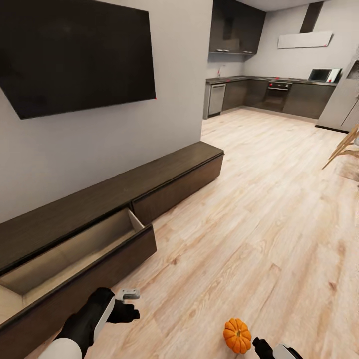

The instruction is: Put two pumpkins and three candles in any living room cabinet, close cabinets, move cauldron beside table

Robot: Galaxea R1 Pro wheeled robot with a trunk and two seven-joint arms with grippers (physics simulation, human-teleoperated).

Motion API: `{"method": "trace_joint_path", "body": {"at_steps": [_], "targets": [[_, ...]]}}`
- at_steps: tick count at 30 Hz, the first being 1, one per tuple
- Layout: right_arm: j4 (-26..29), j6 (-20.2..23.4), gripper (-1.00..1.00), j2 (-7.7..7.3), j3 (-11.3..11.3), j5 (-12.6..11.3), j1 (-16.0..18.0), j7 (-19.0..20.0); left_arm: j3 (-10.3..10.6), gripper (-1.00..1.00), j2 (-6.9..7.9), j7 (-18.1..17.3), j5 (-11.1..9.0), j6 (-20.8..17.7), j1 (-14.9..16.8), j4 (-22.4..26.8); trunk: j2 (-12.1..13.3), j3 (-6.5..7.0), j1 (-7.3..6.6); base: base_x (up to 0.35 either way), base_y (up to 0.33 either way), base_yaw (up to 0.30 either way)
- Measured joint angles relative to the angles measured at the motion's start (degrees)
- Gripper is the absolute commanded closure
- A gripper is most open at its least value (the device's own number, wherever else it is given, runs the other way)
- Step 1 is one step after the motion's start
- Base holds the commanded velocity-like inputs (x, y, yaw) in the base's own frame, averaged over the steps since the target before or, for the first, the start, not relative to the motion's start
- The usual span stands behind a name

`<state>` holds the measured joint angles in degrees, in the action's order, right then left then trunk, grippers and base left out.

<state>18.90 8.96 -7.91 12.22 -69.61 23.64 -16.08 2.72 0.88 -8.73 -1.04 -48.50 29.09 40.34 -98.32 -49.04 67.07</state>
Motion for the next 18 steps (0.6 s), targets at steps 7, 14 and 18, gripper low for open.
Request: {"method": "trace_joint_path", "body": {"at_steps": [7, 14, 18], "targets": [[0.0, 0.0, -1.0, 0.09, 0.0, 0.0, 0.0, 0.0, 0.0, -1.0, 0.0, 0.0, -0.05, 0.02, 0.0, 0.0, 0.0, -0.05, 0.0, 0.015, -0.084, -0.087], [0.0, 0.0, -1.0, 0.1, 0.01, 0.0, 0.0, 0.0, 0.0, -1.0, 0.0, 0.02, -0.09, 0.01, 0.0, 0.0, 0.0, -0.06, 0.0, 0.031, -0.155, -0.008], [0.0, 0.0, -1.0, 0.16, 0.07, 0.0, 0.0, 0.03, 0.0, -1.0, 0.0, 0.03, -0.03, 0.06, 0.0, 0.0, 0.0, -0.06, 0.0, 0.076, -0.081, -0.001]]}}
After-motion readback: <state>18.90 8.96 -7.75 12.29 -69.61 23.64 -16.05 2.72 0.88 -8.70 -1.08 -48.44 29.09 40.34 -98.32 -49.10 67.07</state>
